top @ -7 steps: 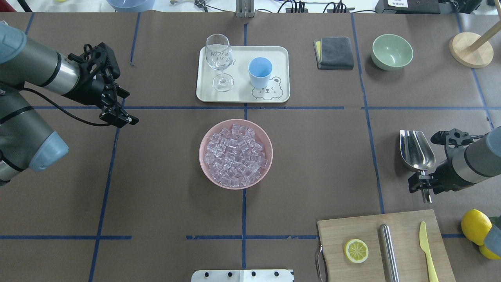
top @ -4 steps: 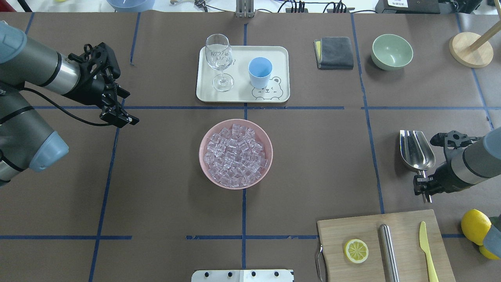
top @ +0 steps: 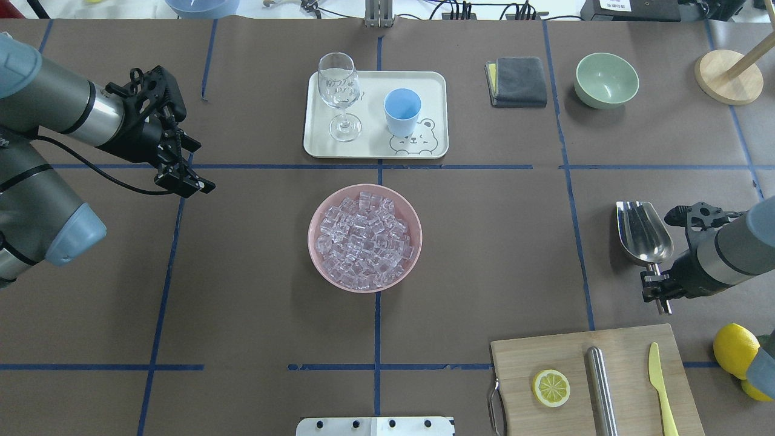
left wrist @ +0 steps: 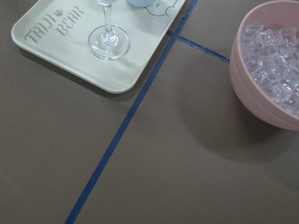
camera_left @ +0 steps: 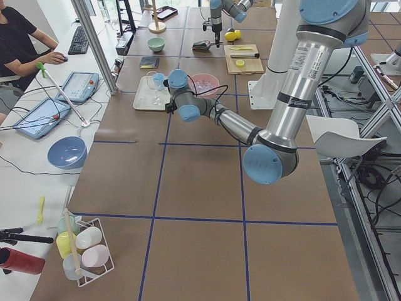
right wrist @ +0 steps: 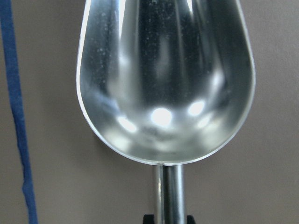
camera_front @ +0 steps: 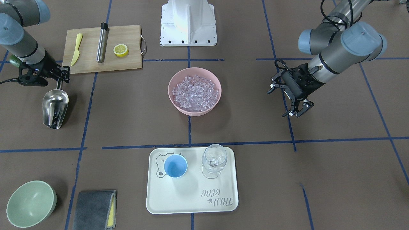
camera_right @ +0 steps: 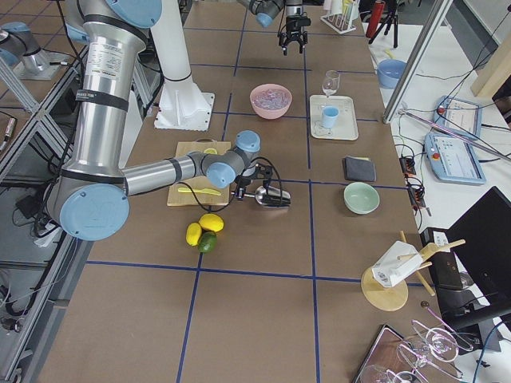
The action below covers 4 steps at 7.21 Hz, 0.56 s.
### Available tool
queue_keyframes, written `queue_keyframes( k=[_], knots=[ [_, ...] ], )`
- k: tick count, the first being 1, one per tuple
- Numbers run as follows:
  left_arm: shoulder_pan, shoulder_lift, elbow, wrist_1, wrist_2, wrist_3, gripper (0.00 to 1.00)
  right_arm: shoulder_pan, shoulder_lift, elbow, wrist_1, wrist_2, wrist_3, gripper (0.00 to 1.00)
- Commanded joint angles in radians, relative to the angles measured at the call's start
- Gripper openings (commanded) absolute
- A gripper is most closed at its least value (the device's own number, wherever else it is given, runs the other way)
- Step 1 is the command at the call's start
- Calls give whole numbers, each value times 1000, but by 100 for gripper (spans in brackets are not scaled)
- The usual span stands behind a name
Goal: Put ice in cup with scoop
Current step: 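Lift the scoop with the right gripper while the left gripper reaches the pink bowl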
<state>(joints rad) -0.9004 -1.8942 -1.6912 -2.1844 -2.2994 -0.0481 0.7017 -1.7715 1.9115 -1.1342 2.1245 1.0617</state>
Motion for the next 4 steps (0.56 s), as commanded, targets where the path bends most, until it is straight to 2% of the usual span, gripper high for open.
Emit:
queue_keyframes(
  k=[1,3,4],
  knots=[
    [0,1,-5,0,2,1,100,8,0,47,1,-6,-2,0],
    [0,1,-13,0,2,1,100,108,12,162,2,-24,-25,0],
    [0,1,-15,0,2,1,100,171,62,182,-1,-23,-44,0]
  ],
)
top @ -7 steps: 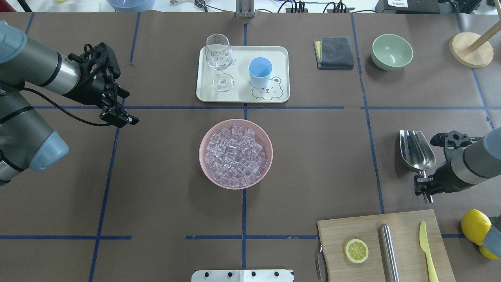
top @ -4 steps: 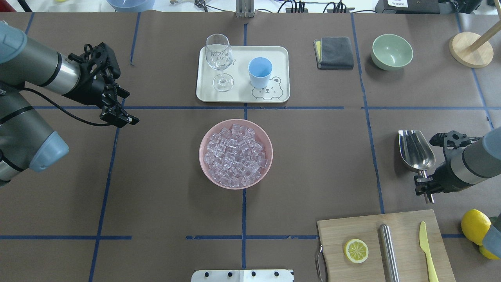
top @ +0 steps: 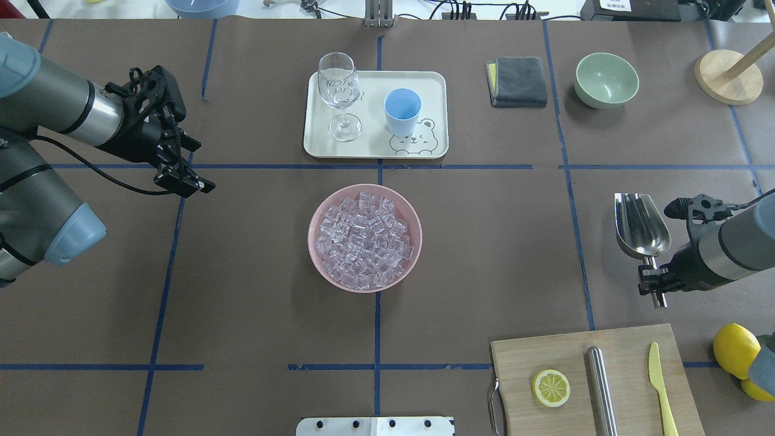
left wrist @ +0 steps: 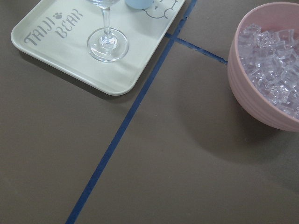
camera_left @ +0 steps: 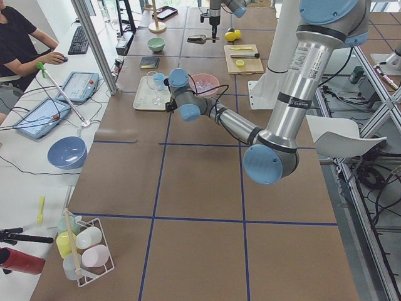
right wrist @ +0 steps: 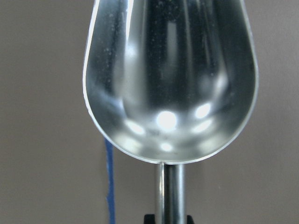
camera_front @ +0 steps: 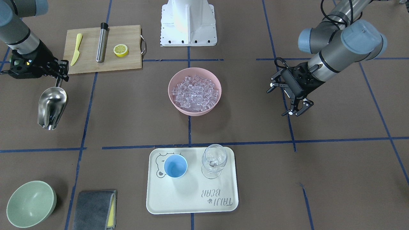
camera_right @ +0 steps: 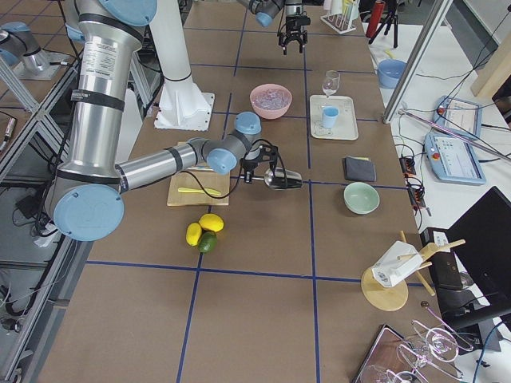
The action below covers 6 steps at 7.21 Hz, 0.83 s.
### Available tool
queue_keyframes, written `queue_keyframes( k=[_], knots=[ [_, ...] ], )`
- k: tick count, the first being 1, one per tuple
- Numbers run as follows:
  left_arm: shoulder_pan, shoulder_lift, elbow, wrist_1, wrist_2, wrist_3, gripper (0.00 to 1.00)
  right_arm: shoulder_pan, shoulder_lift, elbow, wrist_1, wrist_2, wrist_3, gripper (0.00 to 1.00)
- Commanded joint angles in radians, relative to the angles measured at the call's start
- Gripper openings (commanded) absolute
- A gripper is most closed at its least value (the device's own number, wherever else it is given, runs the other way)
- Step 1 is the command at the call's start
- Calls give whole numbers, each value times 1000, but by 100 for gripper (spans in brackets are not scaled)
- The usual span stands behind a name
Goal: Put ice in cup with scoop
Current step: 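Lift the scoop with the right gripper while the left gripper reaches the pink bowl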
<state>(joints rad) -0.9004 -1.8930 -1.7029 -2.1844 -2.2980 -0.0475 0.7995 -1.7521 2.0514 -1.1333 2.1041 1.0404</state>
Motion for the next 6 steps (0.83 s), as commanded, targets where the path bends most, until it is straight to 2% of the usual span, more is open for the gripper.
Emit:
queue_keyframes(
  k=[1,4,5,6],
  knots=[
    [0,-1,-6,0,0,-2,100,108,64,67,-14,10,-28,0],
    [0,-11,-14,0,0,-8,100,141,77,93,-35,-39,-199,0],
    [0,-17,-15,0,0,-9,100,132,79,95,-119,-73,-353,0],
    [2,-18,-14,0,0,-9,100,127,121,105,-266,-114,-511,0]
  ],
)
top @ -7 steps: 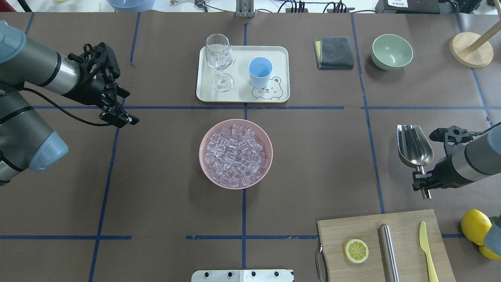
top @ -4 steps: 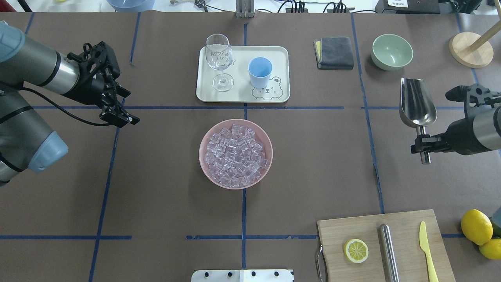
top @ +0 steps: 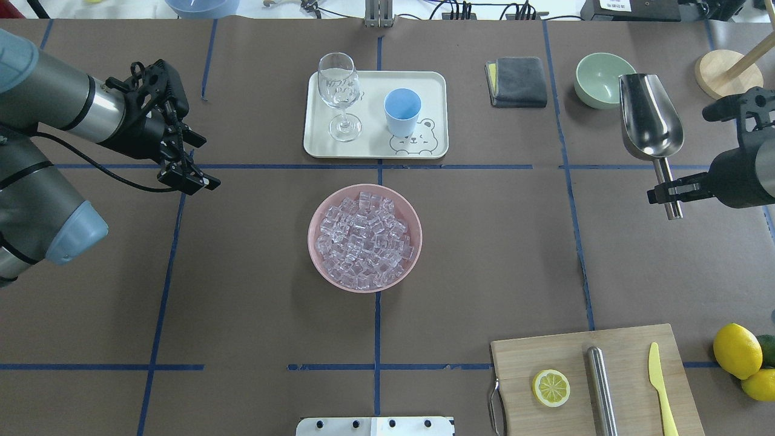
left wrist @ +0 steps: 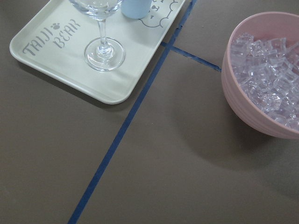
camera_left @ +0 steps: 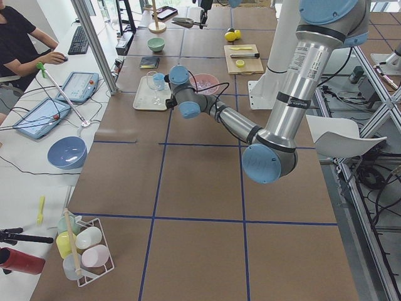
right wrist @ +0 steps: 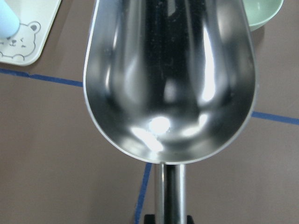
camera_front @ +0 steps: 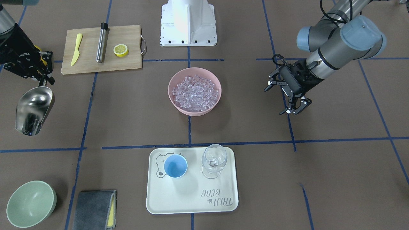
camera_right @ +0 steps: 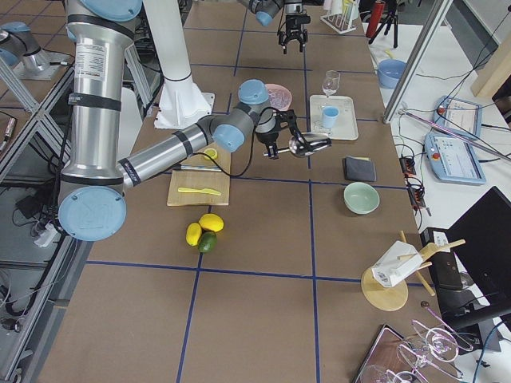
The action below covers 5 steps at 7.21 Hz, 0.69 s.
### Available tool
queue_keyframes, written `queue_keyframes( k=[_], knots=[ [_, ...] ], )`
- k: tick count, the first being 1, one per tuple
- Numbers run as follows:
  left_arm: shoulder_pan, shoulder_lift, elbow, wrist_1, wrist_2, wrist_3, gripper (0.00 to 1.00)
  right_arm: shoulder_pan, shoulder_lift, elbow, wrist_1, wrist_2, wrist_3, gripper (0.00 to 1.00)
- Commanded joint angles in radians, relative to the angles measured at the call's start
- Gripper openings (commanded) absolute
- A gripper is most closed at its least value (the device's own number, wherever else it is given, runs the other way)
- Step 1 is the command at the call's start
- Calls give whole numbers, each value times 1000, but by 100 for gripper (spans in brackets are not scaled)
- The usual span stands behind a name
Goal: Put ice in cup with scoop
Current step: 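Lift the scoop with the right gripper while the left gripper reaches the pink bowl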
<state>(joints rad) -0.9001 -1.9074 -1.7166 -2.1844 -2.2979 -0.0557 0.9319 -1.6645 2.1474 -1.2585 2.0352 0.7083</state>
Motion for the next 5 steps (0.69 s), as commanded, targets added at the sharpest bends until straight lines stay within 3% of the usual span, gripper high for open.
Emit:
queue_keyframes(
  k=[1,3,5],
  knots=[
    [9,-4,0,0,0,0,100,-1,131,18,-309,-61,-234,0],
    [36,1,8,-41,2,10,100,-12,236,35,-486,-110,-469,0],
    [100,7,56,-251,2,13,100,-30,372,38,-617,-143,-640,0]
  ],
)
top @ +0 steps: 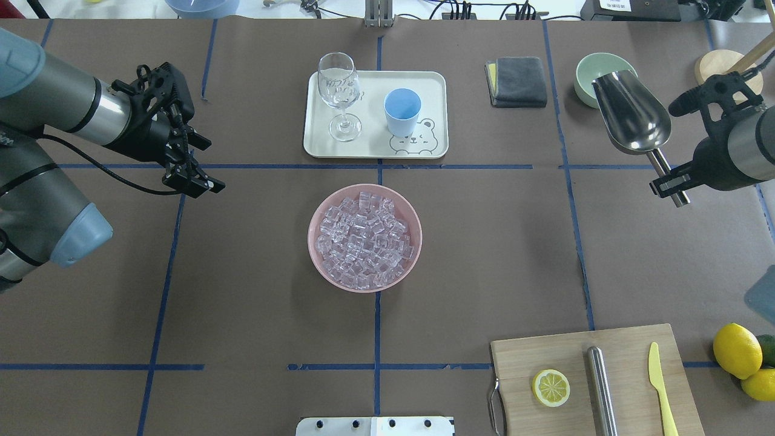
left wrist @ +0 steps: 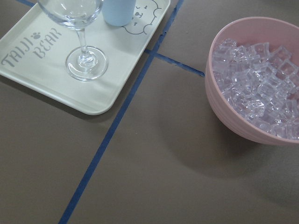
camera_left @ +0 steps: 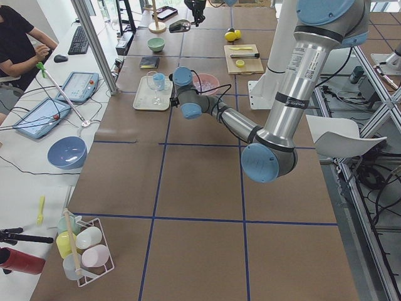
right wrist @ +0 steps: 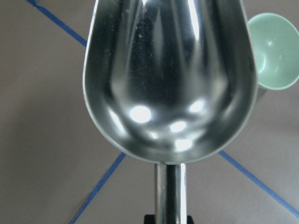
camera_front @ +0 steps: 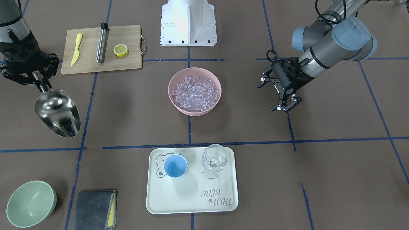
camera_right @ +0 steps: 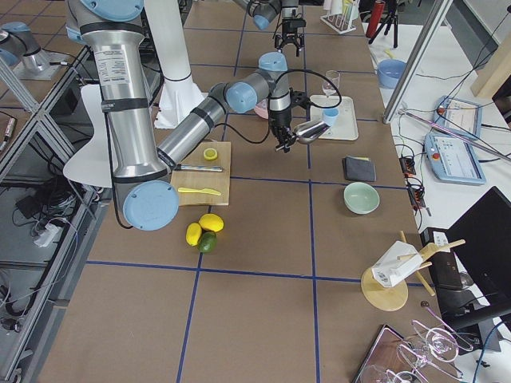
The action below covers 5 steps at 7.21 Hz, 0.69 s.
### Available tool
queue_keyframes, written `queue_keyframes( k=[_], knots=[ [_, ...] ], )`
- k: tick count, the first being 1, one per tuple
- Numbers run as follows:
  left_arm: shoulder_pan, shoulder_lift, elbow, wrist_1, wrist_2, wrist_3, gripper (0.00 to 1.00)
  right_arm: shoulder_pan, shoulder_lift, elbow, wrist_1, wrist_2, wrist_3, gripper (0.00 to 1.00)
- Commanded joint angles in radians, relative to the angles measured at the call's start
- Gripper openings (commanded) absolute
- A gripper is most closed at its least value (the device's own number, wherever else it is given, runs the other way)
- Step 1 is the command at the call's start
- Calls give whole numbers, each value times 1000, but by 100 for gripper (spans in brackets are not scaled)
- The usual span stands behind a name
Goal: Put ice in cup with scoop
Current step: 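Lift the scoop with the right gripper while the left gripper reaches the pink bowl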
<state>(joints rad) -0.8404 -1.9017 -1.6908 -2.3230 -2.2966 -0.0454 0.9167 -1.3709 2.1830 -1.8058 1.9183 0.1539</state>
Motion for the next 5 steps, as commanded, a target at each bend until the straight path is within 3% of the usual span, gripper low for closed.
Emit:
queue_keyframes(
  k=[1,3,5],
  knots=[
    [99,-3,84,-233,0,1,100,-72,101,20,-98,-41,-94,0],
    [222,-25,170,-301,9,10,100,-133,217,17,-313,-48,-239,0],
    [294,-77,203,-340,162,7,100,-166,240,21,-336,-42,-264,0]
  ],
)
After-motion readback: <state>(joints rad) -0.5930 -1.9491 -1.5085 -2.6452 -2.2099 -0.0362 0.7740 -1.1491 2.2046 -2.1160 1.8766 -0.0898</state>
